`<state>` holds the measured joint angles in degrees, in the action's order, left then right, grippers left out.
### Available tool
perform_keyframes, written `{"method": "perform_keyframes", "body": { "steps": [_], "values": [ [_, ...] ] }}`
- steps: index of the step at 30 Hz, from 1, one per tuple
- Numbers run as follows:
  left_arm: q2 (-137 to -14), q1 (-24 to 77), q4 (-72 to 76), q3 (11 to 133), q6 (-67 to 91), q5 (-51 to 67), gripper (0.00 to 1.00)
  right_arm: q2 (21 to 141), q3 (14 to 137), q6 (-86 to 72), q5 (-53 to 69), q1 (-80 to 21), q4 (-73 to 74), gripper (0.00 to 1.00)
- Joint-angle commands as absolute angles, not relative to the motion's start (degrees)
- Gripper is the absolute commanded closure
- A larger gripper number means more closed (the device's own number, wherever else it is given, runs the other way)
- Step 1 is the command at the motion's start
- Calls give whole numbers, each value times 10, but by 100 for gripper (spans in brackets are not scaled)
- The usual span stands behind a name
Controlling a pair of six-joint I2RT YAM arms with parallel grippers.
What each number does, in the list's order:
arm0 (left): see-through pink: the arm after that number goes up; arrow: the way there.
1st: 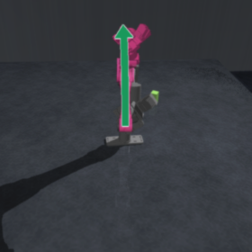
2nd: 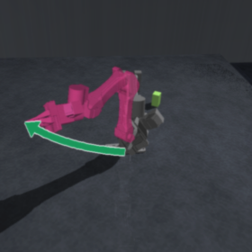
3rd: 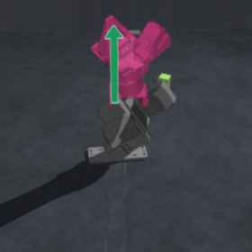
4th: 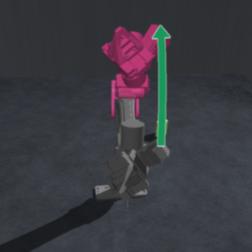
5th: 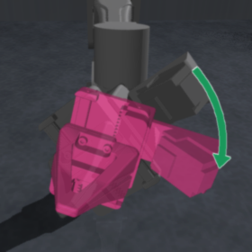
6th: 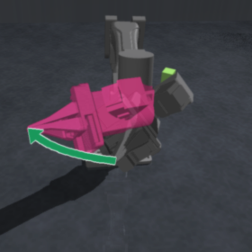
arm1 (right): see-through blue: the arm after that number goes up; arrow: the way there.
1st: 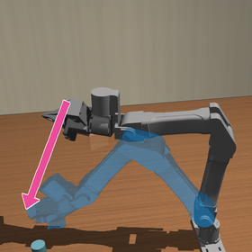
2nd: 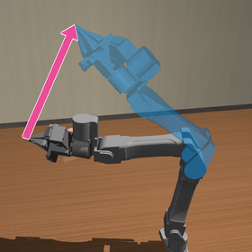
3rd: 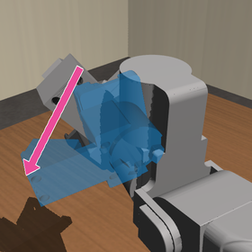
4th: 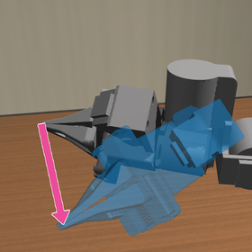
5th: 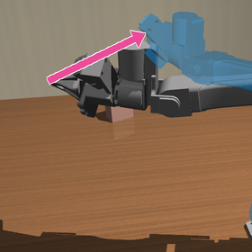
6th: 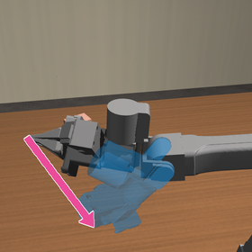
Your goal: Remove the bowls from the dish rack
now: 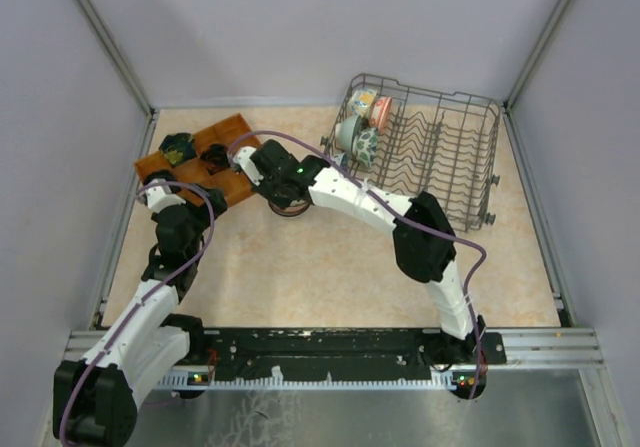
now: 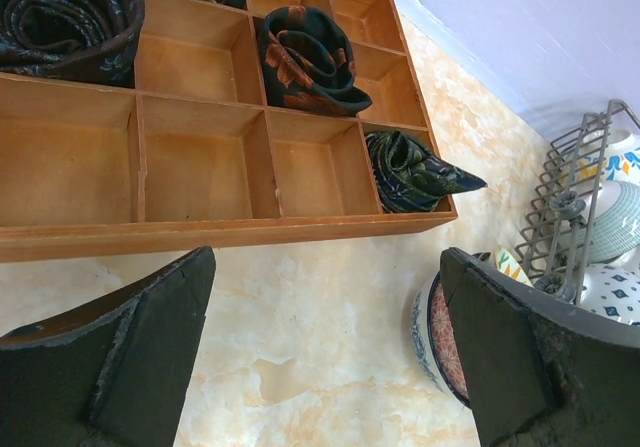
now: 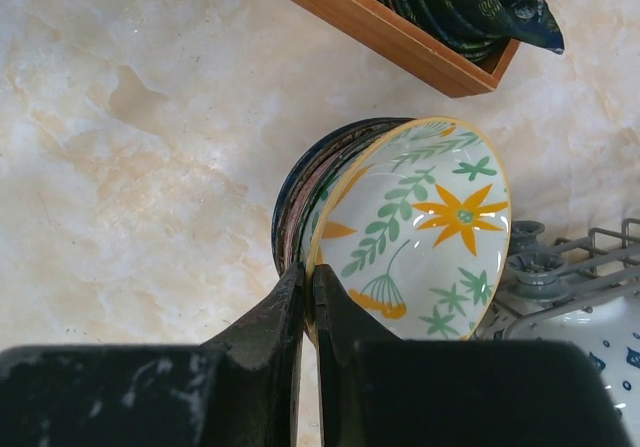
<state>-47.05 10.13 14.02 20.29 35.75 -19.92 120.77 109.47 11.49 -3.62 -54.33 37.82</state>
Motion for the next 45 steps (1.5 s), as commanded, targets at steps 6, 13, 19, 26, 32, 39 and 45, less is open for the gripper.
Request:
{"method": "perform_keyframes", "body": {
  "steps": [6, 13, 19, 26, 32, 39, 45],
  "values": [
    [-459, 98, 142, 202, 352, -200, 1, 1206, 1097, 105, -104, -581, 357, 95],
    [-456, 98, 139, 201, 353, -202, 1, 1223, 1090, 100, -152, -595, 349, 100],
    [-453, 98, 137, 201, 352, -203, 1, 1218, 1071, 92, -163, -595, 331, 100],
    [-451, 98, 135, 201, 352, -203, 1, 1217, 1064, 85, -167, -596, 325, 91],
    [-451, 98, 136, 201, 352, -204, 1, 1176, 1036, 83, -174, -595, 291, 71],
    [-457, 98, 140, 202, 353, -200, 1, 1109, 994, 82, -183, -596, 237, 67],
    [-459, 98, 143, 203, 354, -198, 1, 1035, 953, 77, -188, -595, 190, 65]
  ]
}}
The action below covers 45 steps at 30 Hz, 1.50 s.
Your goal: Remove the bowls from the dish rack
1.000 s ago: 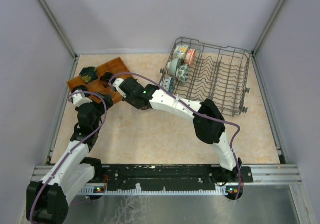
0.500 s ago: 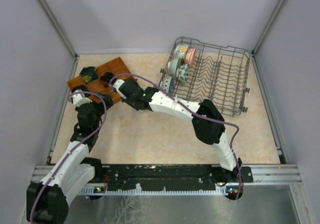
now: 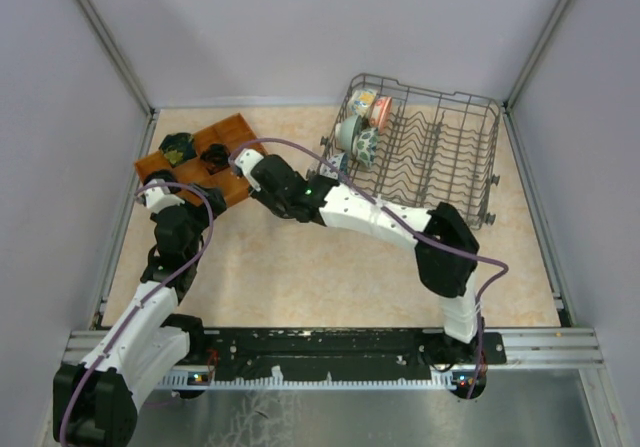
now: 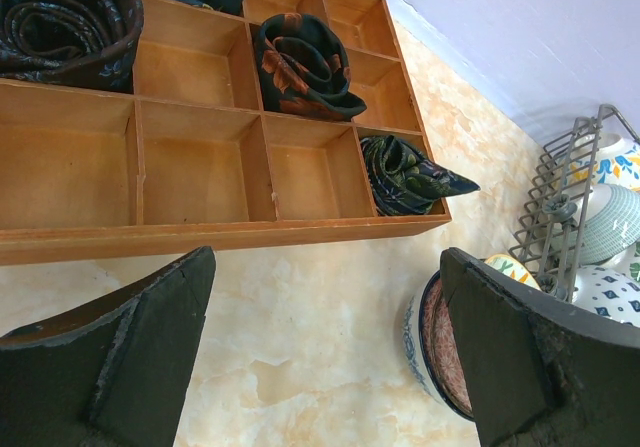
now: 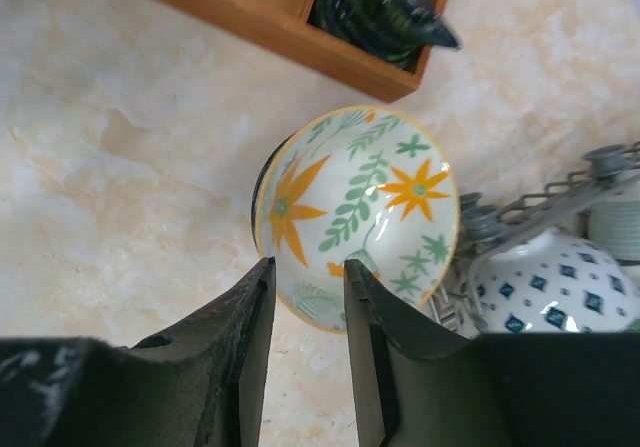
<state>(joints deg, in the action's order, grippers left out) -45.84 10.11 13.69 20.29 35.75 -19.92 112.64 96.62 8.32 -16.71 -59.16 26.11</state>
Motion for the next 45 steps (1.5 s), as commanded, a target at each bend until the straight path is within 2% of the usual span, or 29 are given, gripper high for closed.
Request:
{"method": "perform_keyframes", "body": {
  "steps": [1, 5, 8, 13, 17, 26, 45],
  "values": [
    [-460, 98, 143, 204, 353, -198, 1, 1021, 940, 74, -198, -595, 178, 64],
    [-460, 98, 142, 204, 353, -198, 1, 966, 890, 26, -199, -559, 145, 60],
    [-458, 98, 142, 203, 352, -198, 1, 897, 804, -30, -159, -502, 71, 59],
    [-456, 98, 143, 201, 355, -198, 1, 789, 614, -140, -23, -372, -92, 57],
    [-457, 98, 151, 197, 359, -192, 1, 752, 522, -201, 59, -293, -179, 54],
    [-461, 98, 156, 194, 360, -193, 1, 809, 481, -259, 147, -256, -286, 44],
    [-473, 98, 166, 193, 358, -201, 1, 961, 514, -320, 211, -232, -383, 44]
  ]
}}
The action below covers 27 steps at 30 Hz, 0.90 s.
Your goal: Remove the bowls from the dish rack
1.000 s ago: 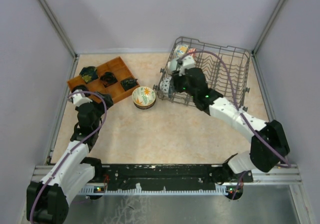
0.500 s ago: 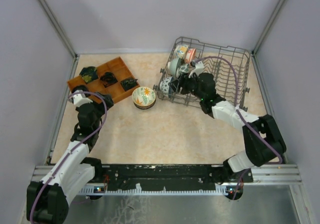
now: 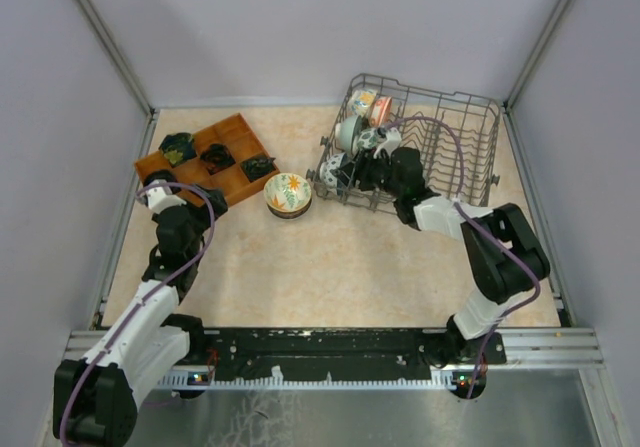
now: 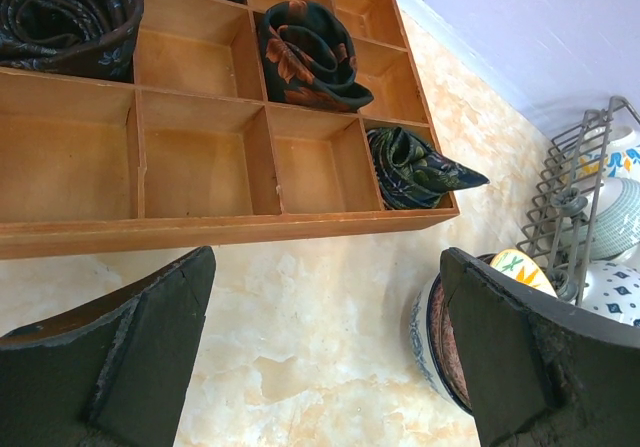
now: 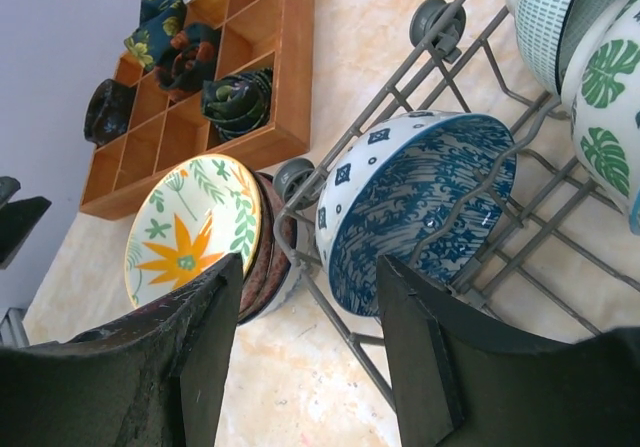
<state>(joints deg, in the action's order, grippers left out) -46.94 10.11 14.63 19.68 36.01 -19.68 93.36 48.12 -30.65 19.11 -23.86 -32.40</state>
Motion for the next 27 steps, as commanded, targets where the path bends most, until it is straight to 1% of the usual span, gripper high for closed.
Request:
{"method": "perform_keyframes", "body": {
  "steps": [1, 8, 16, 23, 27],
  "values": [
    [-473, 98, 167, 193, 357, -201, 1, 969, 517, -322, 215, -232, -386, 44],
    [-478, 98, 170, 194, 355, -205, 1, 1012, 533, -340, 235, -229, -416, 46],
    [-485, 98, 172, 198, 353, -205, 1, 1048, 544, -366, 255, -225, -466, 58],
    [-483, 98, 171, 196, 353, -206, 1, 1068, 541, -389, 270, -221, -508, 71],
    [-479, 98, 169, 196, 353, -207, 1, 1075, 537, -402, 276, -218, -537, 86]
  ]
}}
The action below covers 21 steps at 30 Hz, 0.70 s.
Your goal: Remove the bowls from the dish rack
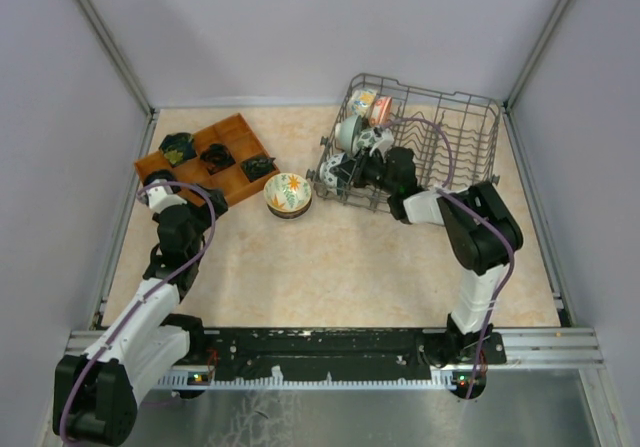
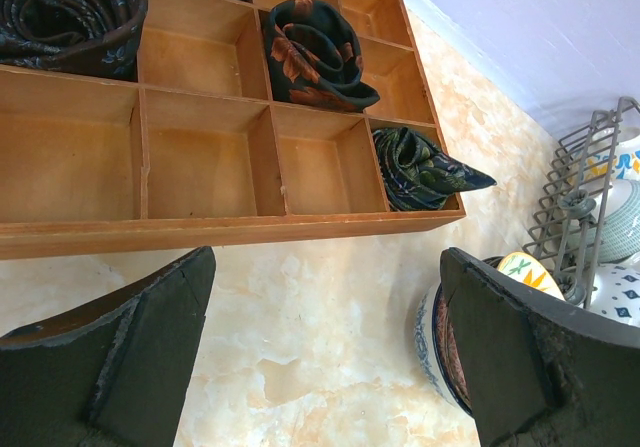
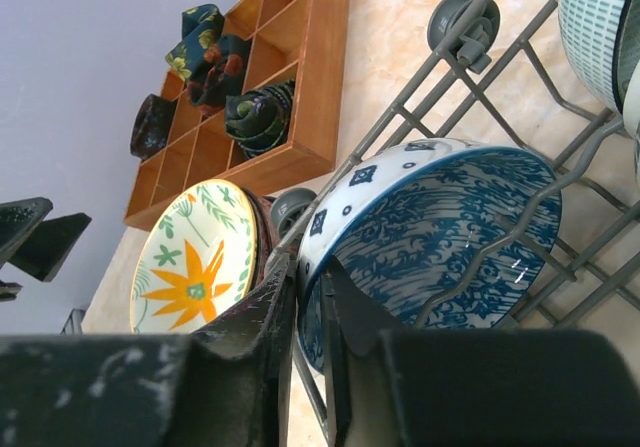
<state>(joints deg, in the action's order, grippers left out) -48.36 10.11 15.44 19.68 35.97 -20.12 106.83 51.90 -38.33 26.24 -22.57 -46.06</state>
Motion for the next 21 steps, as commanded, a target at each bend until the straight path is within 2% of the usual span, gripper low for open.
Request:
{"method": "perform_keyframes", "body": {
  "steps": [1, 5, 21],
  "values": [
    [-479, 98, 169, 196, 352, -207, 1, 1076, 535, -406, 277, -217, -544, 89],
    [-478, 98, 168, 195, 352, -207, 1, 1076, 528, -419, 284, -214, -569, 100],
    [-475, 98, 166, 197, 353, -204, 1, 992, 523, -440, 311, -209, -598, 100]
  ]
}}
